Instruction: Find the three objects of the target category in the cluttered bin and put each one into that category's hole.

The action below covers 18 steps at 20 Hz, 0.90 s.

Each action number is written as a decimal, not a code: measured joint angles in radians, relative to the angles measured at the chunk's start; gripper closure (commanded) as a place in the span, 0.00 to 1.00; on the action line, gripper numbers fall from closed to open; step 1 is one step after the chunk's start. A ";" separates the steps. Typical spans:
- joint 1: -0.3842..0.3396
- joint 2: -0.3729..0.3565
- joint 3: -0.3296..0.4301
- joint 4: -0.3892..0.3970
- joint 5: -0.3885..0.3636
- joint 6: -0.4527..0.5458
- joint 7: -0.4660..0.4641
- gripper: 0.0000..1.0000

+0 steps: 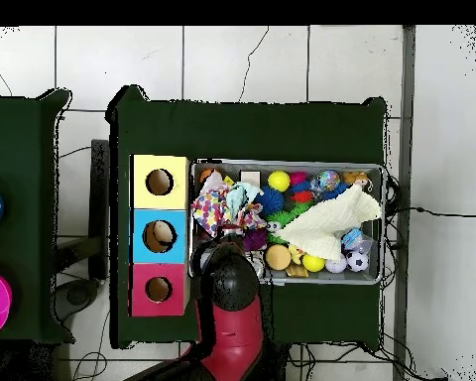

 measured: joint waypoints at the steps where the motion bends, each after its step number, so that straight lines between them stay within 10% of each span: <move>1: 0.000 -0.004 0.000 0.000 -0.002 0.000 0.000 1.00; 18: 0.068 -0.087 0.006 0.043 0.096 -0.070 0.000 1.00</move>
